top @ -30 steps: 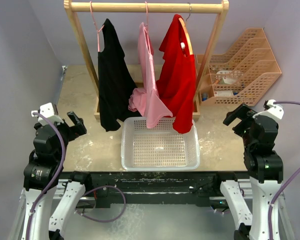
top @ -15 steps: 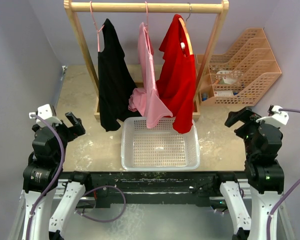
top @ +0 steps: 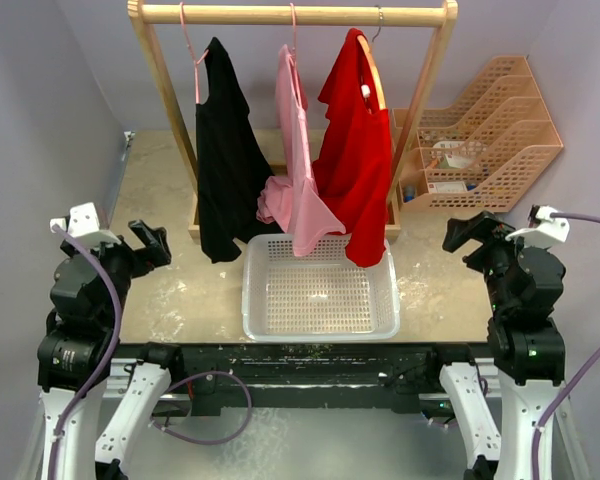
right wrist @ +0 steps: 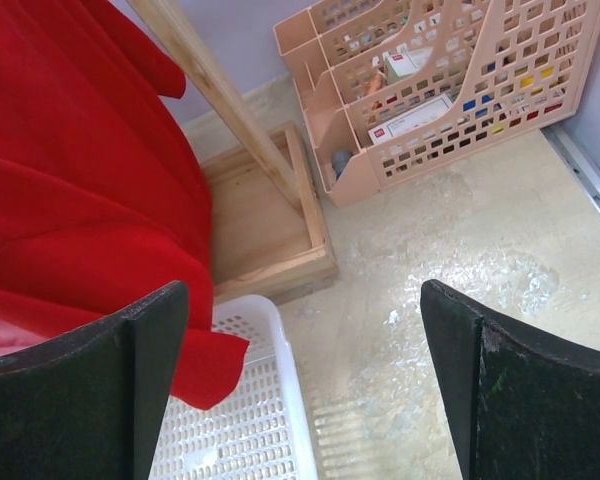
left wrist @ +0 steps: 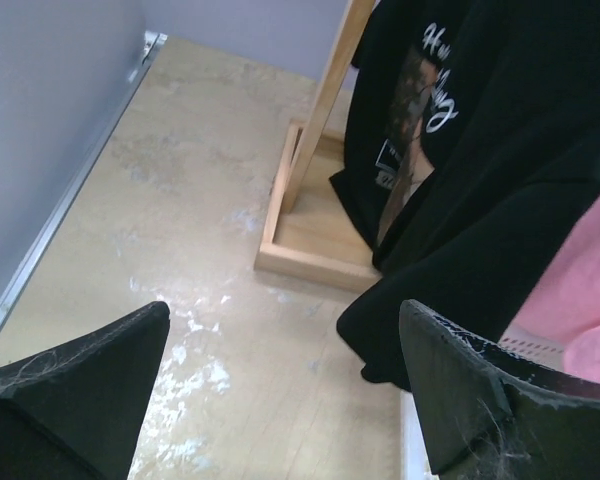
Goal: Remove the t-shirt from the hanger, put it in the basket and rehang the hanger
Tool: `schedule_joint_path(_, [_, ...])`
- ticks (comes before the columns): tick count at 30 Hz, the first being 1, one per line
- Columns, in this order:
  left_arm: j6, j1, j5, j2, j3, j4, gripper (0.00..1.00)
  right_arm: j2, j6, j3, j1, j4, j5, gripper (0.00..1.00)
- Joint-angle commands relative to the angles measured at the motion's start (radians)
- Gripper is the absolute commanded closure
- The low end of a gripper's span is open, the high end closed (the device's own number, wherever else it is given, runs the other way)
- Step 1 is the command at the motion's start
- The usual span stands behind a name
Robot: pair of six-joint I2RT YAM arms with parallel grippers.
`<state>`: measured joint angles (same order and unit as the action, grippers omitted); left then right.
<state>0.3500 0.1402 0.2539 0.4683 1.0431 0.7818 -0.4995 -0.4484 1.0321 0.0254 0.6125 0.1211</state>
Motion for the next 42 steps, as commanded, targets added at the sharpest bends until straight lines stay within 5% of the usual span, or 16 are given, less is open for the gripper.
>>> schedule_joint_path(1, [-0.021,0.004,-0.032,0.047,0.096,-0.088,0.01,-0.008,-0.018,-0.006,-0.004,-0.063,0.021,0.0])
schedule_joint_path(14, [0.042,0.004,-0.039,0.273,0.309,-0.168,0.01,-0.061,-0.008,0.014,-0.004,-0.062,0.005,0.0])
schedule_joint_path(27, [0.023,0.004,-0.184,0.682,0.836,-0.095,0.0,-0.027,0.025,0.005,-0.004,-0.084,-0.036,0.09])
schedule_joint_path(33, [0.021,0.004,-0.279,0.829,0.999,-0.078,0.17,-0.038,0.034,0.021,-0.003,-0.106,-0.048,0.12])
schedule_joint_path(38, [0.024,0.004,-0.352,0.923,1.088,-0.074,0.42,-0.042,0.033,0.035,-0.004,-0.108,-0.065,0.13])
schedule_joint_path(42, [0.017,0.004,-0.373,0.962,1.11,-0.091,0.41,-0.035,0.022,0.032,-0.004,-0.104,-0.075,0.13])
